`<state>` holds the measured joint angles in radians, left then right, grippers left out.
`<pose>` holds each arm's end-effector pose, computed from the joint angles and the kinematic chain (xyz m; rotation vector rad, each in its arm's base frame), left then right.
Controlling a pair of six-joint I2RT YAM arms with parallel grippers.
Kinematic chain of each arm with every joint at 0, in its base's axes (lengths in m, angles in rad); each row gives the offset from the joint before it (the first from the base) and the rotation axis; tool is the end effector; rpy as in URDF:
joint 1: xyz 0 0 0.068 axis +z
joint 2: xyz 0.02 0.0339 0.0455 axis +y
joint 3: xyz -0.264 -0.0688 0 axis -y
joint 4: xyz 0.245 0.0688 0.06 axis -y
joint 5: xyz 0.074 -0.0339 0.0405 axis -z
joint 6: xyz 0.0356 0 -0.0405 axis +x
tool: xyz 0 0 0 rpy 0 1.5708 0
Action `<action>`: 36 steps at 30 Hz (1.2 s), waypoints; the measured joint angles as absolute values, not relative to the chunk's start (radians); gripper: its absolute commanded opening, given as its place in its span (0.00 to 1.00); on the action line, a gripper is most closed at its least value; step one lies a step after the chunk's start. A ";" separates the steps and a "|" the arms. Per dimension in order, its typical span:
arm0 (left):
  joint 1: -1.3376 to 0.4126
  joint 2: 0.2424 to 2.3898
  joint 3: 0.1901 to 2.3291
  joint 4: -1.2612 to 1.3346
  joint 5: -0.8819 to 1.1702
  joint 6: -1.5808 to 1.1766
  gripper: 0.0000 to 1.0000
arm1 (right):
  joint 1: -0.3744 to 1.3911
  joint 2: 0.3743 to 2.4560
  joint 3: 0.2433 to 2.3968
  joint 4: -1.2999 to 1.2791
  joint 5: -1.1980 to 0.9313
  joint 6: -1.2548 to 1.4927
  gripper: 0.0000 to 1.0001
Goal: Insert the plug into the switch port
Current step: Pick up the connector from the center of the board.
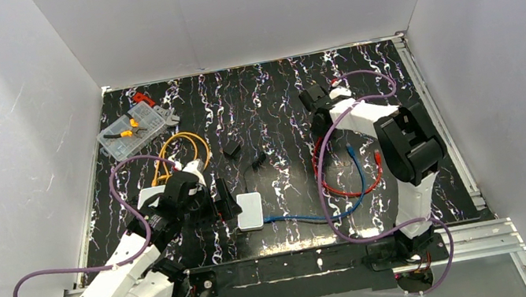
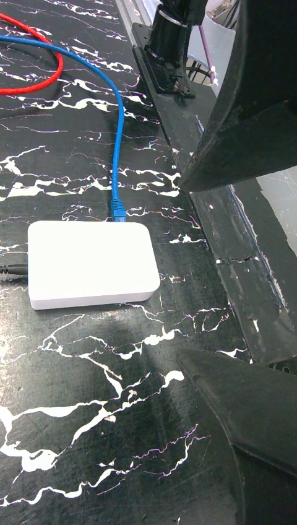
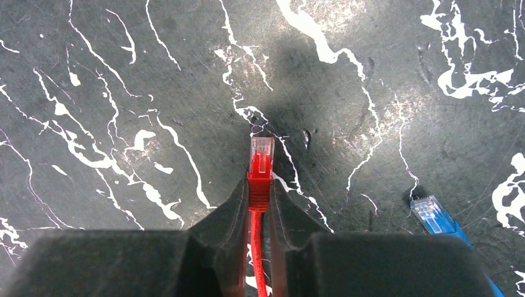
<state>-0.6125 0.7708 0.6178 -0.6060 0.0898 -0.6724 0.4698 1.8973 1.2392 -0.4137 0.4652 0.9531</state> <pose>0.1302 -0.0954 0.2441 -0.0260 2.4475 -0.7182 0.3513 0.1604 0.1683 0.7355 2.3615 -0.0322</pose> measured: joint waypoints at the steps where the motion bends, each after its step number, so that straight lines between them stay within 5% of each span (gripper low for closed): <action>1: -0.612 0.771 0.618 -0.606 0.090 -0.672 0.98 | 0.470 1.897 1.239 -0.414 0.466 0.952 0.01; 10: -0.612 0.770 0.618 -0.606 0.090 -0.672 0.98 | 0.500 1.788 1.189 -0.380 0.384 0.947 0.01; 36: -0.612 0.748 0.616 -0.588 0.119 -0.667 0.98 | 0.546 0.947 1.052 -0.208 0.424 0.971 0.01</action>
<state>-0.6125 0.7479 0.6159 -0.5880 0.1192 -0.6674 0.5461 0.9466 1.0519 -0.2077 0.4240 0.9710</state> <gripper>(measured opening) 0.981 0.191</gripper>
